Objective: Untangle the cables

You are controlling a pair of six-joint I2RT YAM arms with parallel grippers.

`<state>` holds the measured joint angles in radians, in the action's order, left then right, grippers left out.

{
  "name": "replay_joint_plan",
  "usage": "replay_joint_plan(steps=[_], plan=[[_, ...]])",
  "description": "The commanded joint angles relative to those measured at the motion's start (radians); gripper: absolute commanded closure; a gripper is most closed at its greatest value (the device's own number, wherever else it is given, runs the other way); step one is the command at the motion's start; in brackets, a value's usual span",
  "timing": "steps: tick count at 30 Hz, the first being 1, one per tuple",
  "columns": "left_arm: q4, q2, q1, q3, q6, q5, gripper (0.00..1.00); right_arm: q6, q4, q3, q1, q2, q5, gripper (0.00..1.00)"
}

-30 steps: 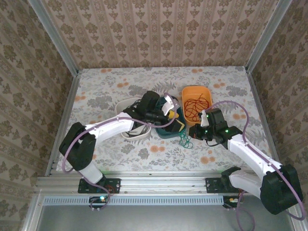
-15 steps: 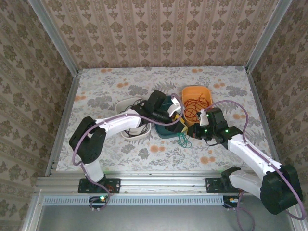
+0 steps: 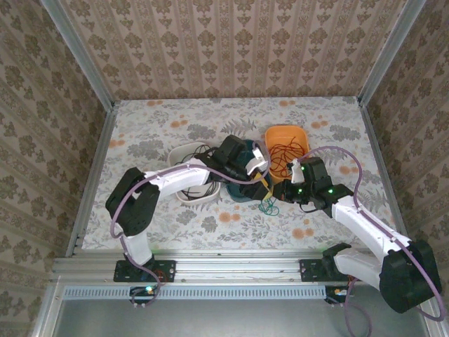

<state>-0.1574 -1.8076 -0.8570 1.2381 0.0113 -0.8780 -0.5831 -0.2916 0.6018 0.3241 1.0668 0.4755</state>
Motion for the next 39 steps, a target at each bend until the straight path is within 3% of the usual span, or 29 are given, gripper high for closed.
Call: replay_joint_plan(steps=[1, 6, 8, 11, 14, 21, 27, 33, 39], plan=[[-0.01, -0.02, -0.01, 0.038, -0.024, -0.006, 0.41, -0.02, 0.022, 0.007, -0.004, -0.002, 0.029, 0.99], [0.034, -0.024, -0.011, 0.038, 0.011, 0.019, 0.8, -0.021, 0.007, 0.004, -0.005, -0.006, -0.002, 0.99], [0.077, -0.012, -0.009, 0.019, 0.035, 0.036, 0.91, -0.027, -0.014, 0.003, -0.004, -0.01, -0.057, 0.99], [0.138, 0.017, -0.003, -0.018, 0.072, 0.119, 0.99, -0.05, -0.073, -0.002, -0.007, -0.017, -0.201, 0.99], [0.158, 0.053, 0.0, -0.052, 0.091, 0.243, 1.0, -0.1, -0.142, -0.016, -0.031, -0.022, -0.363, 1.0], [0.263, 0.144, 0.02, -0.18, 0.155, 0.365, 1.0, -0.262, -0.241, -0.086, -0.154, -0.036, -0.505, 1.0], [0.375, 0.219, 0.076, -0.273, 0.238, 0.356, 1.0, -0.317, -0.329, -0.133, -0.255, -0.073, -0.563, 1.0], [0.459, 0.29, 0.155, -0.323, 0.308, 0.257, 1.0, -0.327, -0.357, -0.173, -0.374, -0.114, -0.552, 1.0], [0.361, 0.355, 0.193, -0.322, 0.248, 0.262, 1.0, -0.298, -0.357, -0.19, -0.471, -0.138, -0.495, 1.0]])
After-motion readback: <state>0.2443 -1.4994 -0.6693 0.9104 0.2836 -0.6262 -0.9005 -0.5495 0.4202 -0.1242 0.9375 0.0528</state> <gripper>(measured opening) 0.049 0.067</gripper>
